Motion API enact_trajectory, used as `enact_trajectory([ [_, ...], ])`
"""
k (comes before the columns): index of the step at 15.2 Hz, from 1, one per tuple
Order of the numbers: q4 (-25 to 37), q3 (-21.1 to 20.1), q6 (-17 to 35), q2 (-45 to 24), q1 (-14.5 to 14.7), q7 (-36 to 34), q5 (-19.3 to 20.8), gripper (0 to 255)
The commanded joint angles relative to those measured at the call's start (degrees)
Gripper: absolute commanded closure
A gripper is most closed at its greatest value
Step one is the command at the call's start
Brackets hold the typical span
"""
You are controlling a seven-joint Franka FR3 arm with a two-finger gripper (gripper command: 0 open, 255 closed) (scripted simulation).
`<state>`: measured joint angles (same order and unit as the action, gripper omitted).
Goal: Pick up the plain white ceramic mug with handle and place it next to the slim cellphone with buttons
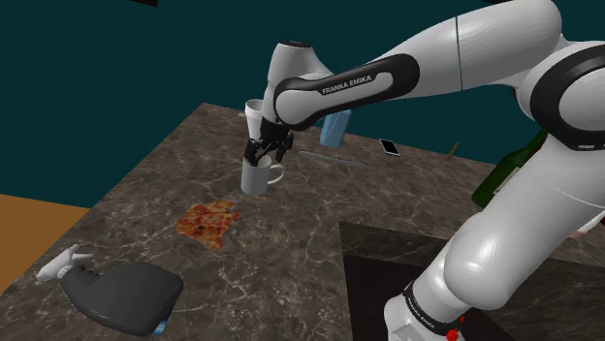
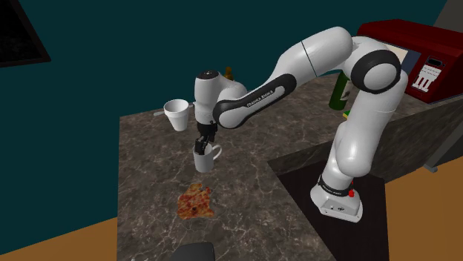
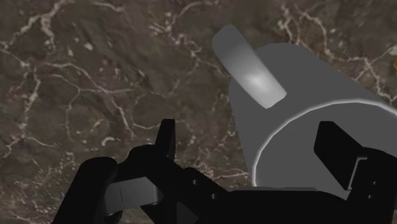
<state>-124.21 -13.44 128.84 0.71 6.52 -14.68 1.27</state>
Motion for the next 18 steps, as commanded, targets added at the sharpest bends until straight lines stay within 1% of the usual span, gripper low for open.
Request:
enact_trajectory([
  [1, 0.0, 0.0, 0.0, 0.0, 0.0, 0.0, 0.0, 0],
  [3, 0.0, 0.0, 0.0, 0.0, 0.0, 0.0, 0.0, 0],
  [4, 0.0, 0.0, 0.0, 0.0, 0.0, 0.0, 0.0, 255],
  [13, 0.0, 0.0, 0.0, 0.0, 0.0, 0.0, 0.0, 255],
  [18, 2.2, 0.1, -3.7, 1.6, 0.0, 0.4, -0.5, 255],
])
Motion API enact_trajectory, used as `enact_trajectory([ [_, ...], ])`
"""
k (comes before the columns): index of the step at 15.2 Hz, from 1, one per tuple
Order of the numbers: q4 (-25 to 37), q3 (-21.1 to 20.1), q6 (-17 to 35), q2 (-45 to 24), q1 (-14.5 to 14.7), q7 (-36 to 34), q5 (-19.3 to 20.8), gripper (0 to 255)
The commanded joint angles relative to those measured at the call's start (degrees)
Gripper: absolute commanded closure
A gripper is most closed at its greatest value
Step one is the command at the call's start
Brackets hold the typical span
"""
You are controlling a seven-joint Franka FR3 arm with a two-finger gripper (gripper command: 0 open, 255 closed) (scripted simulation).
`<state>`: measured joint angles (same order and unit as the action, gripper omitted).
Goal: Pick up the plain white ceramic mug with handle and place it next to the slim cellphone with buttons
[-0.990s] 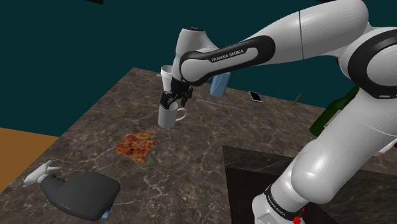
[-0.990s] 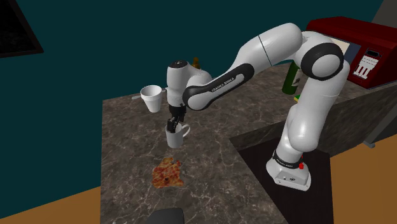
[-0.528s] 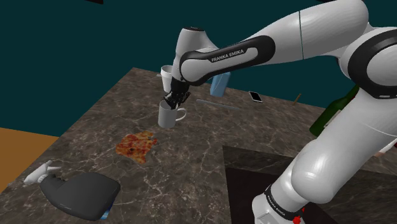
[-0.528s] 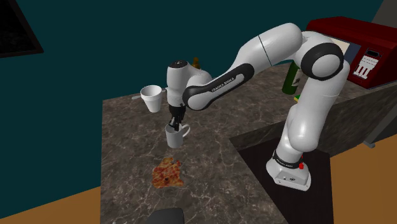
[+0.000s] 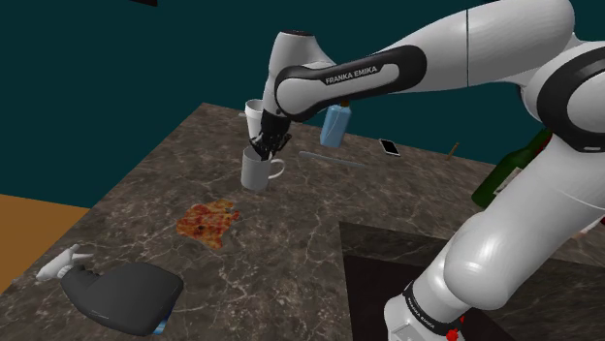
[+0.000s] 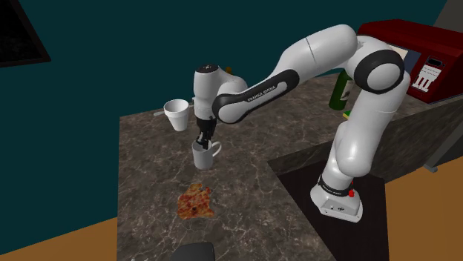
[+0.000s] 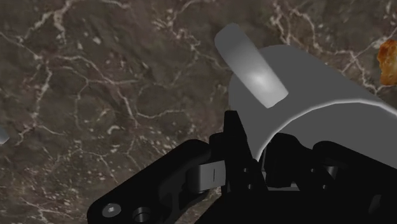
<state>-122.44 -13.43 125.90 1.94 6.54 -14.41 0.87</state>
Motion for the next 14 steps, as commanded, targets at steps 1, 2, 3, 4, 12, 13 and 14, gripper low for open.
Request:
enact_trajectory([
  [1, 0.9, 0.1, -1.5, 0.6, 0.0, 0.2, -0.2, 255],
  [2, 1.4, 0.1, -2.3, 0.9, 0.0, 0.3, -0.3, 255],
  [3, 1.9, 0.1, -3.0, 1.2, -0.1, 0.4, -0.4, 255],
  [4, 2.4, 0.1, -3.8, 1.4, -0.1, 0.4, -0.4, 255],
  [12, 7.0, 0.2, -9.9, 3.0, -0.1, 0.8, -0.9, 255],
  [13, 7.6, 0.3, -10.6, 3.1, -0.1, 0.9, -0.9, 255],
  [14, 8.3, 0.3, -11.4, 3.2, -0.1, 0.9, -0.9, 255],
])
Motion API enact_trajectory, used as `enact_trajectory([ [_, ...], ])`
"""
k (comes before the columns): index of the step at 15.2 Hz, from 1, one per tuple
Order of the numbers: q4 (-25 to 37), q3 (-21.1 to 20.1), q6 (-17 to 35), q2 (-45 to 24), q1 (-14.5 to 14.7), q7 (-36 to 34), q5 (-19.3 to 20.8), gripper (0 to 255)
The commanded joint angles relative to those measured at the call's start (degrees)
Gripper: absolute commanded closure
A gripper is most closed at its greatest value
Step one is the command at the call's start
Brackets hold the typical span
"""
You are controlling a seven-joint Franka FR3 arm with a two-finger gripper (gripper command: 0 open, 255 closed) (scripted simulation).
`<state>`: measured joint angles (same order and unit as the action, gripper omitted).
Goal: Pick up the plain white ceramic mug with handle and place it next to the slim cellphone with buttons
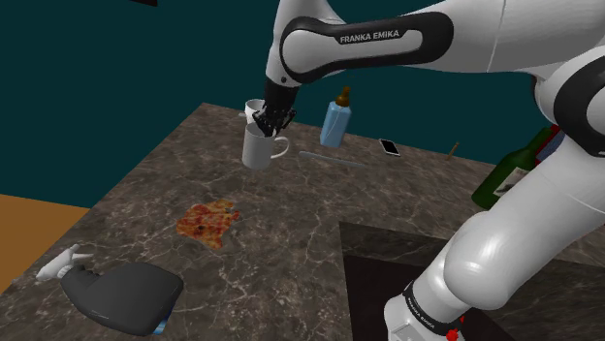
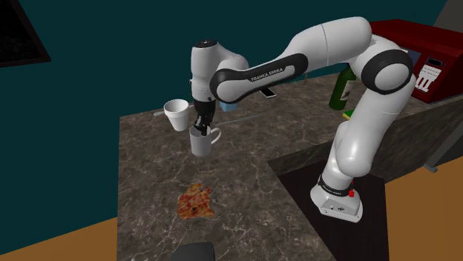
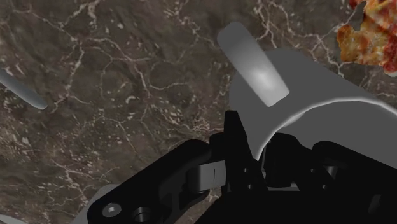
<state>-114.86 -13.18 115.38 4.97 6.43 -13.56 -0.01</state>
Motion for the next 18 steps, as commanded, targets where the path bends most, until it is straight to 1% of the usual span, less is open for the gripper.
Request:
enact_trajectory([
  [1, 1.3, 0.0, -1.6, 0.3, 0.0, 0.1, -0.1, 255],
  [14, 11.0, 0.1, -11.6, 0.6, -0.1, 0.3, -0.1, 255],
  [15, 11.2, 0.1, -11.7, 0.6, -0.1, 0.3, -0.1, 255],
  [18, 8.7, 2.5, -11.4, 2.7, -1.9, 4.6, -0.7, 255],
])
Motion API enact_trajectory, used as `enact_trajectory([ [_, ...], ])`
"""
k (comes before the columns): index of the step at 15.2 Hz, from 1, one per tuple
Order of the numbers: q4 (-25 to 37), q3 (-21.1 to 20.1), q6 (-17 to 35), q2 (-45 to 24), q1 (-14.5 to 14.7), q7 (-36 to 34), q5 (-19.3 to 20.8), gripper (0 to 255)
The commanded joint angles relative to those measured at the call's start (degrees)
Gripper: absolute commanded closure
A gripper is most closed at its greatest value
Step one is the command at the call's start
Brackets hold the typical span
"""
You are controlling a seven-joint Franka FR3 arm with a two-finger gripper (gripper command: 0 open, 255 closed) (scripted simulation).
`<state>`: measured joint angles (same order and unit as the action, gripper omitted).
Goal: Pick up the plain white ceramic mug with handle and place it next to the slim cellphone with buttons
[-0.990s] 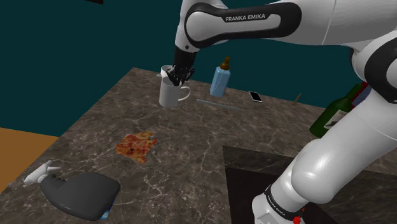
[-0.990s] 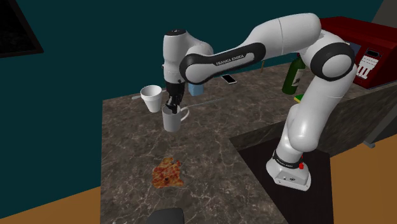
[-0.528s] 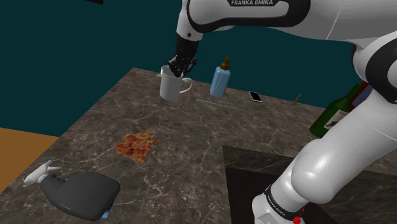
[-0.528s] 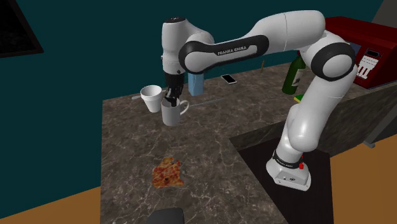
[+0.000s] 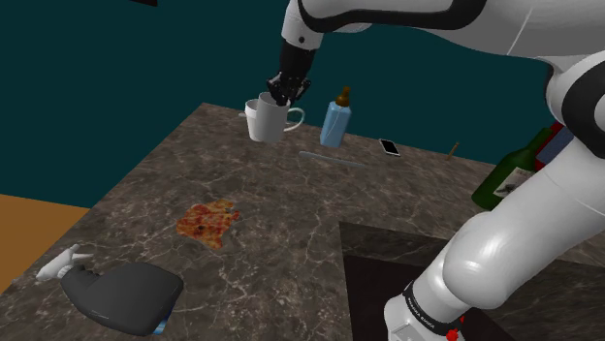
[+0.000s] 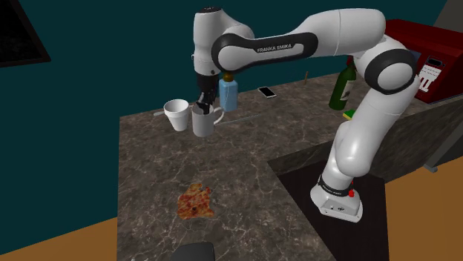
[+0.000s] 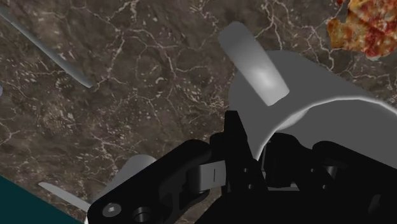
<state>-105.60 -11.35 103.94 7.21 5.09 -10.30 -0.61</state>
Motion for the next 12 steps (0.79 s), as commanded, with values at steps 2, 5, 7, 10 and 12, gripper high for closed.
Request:
enact_trajectory([
  [2, -1.8, 2.4, 0.2, 1.6, -1.7, 4.2, -0.4, 255],
  [5, -3.2, 4.9, 0.3, 2.9, -3.4, 8.4, -0.5, 255],
  [7, -3.8, 6.6, 0.3, 3.5, -4.5, 11.3, -0.5, 255],
  [10, -4.2, 9.1, 0.3, 3.9, -6.2, 15.5, -0.5, 255],
  [12, -4.2, 10.8, 0.2, 3.8, -7.3, 18.3, -0.4, 255],
])
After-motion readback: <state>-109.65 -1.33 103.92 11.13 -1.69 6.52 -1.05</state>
